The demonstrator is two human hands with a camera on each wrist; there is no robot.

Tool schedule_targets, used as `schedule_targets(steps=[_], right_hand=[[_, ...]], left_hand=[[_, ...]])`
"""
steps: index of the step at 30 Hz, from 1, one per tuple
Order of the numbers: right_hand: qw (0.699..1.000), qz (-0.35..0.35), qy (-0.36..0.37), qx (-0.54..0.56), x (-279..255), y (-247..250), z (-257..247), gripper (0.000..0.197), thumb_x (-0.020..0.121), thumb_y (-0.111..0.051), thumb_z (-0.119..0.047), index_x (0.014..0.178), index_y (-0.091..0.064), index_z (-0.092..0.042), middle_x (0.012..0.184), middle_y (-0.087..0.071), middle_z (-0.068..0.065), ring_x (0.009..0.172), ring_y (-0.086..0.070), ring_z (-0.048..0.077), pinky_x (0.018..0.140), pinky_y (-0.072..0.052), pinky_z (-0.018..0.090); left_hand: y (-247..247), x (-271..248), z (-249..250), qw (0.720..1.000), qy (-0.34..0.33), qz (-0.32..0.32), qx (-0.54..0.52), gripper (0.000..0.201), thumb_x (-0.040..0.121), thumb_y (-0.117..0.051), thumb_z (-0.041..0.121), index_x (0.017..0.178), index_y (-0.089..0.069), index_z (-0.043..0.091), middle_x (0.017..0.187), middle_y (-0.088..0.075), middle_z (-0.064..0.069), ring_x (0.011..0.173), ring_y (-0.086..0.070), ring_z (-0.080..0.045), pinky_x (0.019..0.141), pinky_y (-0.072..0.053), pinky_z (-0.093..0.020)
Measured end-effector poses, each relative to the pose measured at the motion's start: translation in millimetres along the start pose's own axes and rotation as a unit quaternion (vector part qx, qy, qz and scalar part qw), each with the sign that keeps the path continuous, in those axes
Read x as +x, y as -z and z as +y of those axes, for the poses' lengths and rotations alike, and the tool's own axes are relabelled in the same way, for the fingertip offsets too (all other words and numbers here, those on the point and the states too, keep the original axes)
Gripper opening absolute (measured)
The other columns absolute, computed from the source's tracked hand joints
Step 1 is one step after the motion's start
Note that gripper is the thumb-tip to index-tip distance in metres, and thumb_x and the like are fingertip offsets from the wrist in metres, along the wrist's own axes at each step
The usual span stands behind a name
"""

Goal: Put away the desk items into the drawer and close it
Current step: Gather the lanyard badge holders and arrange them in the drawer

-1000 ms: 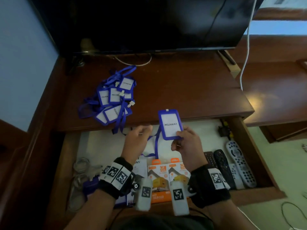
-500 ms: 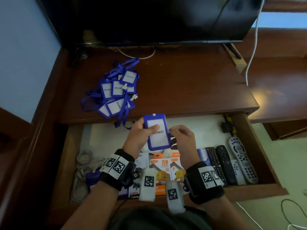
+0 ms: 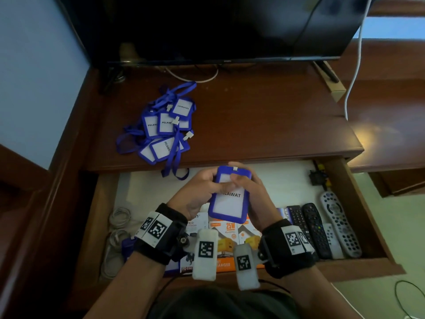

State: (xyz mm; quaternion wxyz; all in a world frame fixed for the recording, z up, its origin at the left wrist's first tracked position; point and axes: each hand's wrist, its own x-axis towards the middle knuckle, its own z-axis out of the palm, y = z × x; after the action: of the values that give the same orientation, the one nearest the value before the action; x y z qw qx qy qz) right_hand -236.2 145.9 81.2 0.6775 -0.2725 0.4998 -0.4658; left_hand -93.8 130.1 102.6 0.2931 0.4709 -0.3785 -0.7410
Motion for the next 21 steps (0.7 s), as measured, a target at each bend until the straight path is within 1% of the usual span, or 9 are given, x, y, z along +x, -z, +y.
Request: schedule_targets(steps=[2, 4, 7, 10, 12, 14, 17, 19, 21], right_hand=[[1.000, 0.008, -0.009, -0.015, 1, -2, 2, 0.026, 0.084, -0.067, -0.016, 0.108, -0.058, -0.014, 0.098, -0.067, 0.012, 0.083, -0.067, 0.027, 0.067, -0.057, 0.037], [1.000, 0.008, -0.013, -0.018, 1, -3, 4, 0.018, 0.091, -0.061, -0.015, 0.108, -0.058, -0.012, 0.104, -0.066, 0.017, 0.089, -0.066, 0.030, 0.073, -0.056, 0.040], [1.000, 0.009, -0.017, -0.025, 1, -6, 6, 0.018, 0.092, -0.059, -0.017, 0.109, -0.059, -0.010, 0.110, -0.065, 0.021, 0.092, -0.065, 0.030, 0.078, -0.054, 0.041], [0.999, -0.003, -0.003, -0.040, -1, -10, 5, 0.021, 0.092, -0.059, -0.018, 0.110, -0.057, -0.007, 0.098, -0.063, 0.018, 0.083, -0.060, 0.029, 0.067, -0.048, 0.036], [0.999, -0.016, 0.004, -0.044, -4, -14, 1, 0.015, 0.093, -0.057, -0.014, 0.108, -0.060, -0.009, 0.091, -0.065, 0.012, 0.076, -0.061, 0.024, 0.061, -0.049, 0.030], [0.998, -0.020, 0.011, -0.060, -3, -15, 0, 0.015, 0.093, -0.056, -0.011, 0.106, -0.063, -0.011, 0.089, -0.065, 0.010, 0.073, -0.060, 0.022, 0.056, -0.047, 0.026], [0.994, -0.028, 0.023, -0.100, -2, -15, -1, 0.014, 0.092, -0.057, -0.010, 0.103, -0.065, -0.006, 0.092, -0.062, 0.016, 0.079, -0.052, 0.029, 0.060, -0.041, 0.031], [0.993, -0.036, 0.025, -0.105, -1, -11, -3, 0.014, 0.090, -0.060, -0.009, 0.101, -0.067, -0.003, 0.091, -0.064, 0.016, 0.079, -0.055, 0.030, 0.064, -0.044, 0.034], [0.993, -0.044, 0.034, -0.102, -2, -5, -5, 0.018, 0.085, -0.066, -0.013, 0.095, -0.067, 0.003, 0.086, -0.062, 0.019, 0.073, -0.054, 0.031, 0.057, -0.045, 0.029]], left_hand=[[2, 1, -3, 1.000, 0.004, 0.022, -0.007, 0.027, 0.085, -0.066, 0.006, 0.111, -0.064, 0.010, 0.107, -0.071, -0.014, 0.097, -0.068, -0.032, 0.086, -0.056, -0.047], [4, 2, -5, 0.999, 0.007, 0.050, -0.021, 0.028, 0.083, -0.069, 0.009, 0.111, -0.064, 0.009, 0.106, -0.071, -0.015, 0.100, -0.068, -0.034, 0.090, -0.053, -0.050], [6, 4, -8, 0.994, -0.012, 0.104, -0.039, 0.025, 0.085, -0.068, 0.010, 0.109, -0.065, 0.010, 0.103, -0.072, -0.012, 0.094, -0.069, -0.029, 0.080, -0.057, -0.042], [4, 6, -8, 0.985, -0.048, 0.156, -0.058, 0.025, 0.087, -0.065, 0.009, 0.112, -0.064, 0.011, 0.103, -0.072, -0.009, 0.090, -0.069, -0.022, 0.067, -0.056, -0.031], [2, 8, -7, 0.978, -0.067, 0.180, -0.079, 0.026, 0.088, -0.064, 0.009, 0.113, -0.062, 0.015, 0.105, -0.071, -0.006, 0.091, -0.068, -0.020, 0.066, -0.056, -0.028], [2, 8, -6, 0.973, -0.084, 0.195, -0.094, 0.029, 0.088, -0.063, 0.007, 0.114, -0.061, 0.021, 0.109, -0.070, -0.004, 0.096, -0.067, -0.021, 0.072, -0.056, -0.032], [6, 7, -6, 0.970, -0.099, 0.200, -0.101, 0.042, 0.085, -0.063, 0.000, 0.121, -0.058, 0.021, 0.113, -0.068, -0.006, 0.102, -0.064, -0.024, 0.080, -0.055, -0.037], [11, 5, -5, 0.970, -0.096, 0.188, -0.123, 0.047, 0.082, -0.064, -0.005, 0.121, -0.058, 0.021, 0.112, -0.069, -0.007, 0.101, -0.065, -0.024, 0.083, -0.055, -0.039], [17, 3, -4, 0.970, -0.087, 0.171, -0.152, 0.046, 0.077, -0.064, -0.009, 0.116, -0.058, 0.015, 0.107, -0.068, -0.009, 0.094, -0.067, -0.025, 0.080, -0.056, -0.038]])
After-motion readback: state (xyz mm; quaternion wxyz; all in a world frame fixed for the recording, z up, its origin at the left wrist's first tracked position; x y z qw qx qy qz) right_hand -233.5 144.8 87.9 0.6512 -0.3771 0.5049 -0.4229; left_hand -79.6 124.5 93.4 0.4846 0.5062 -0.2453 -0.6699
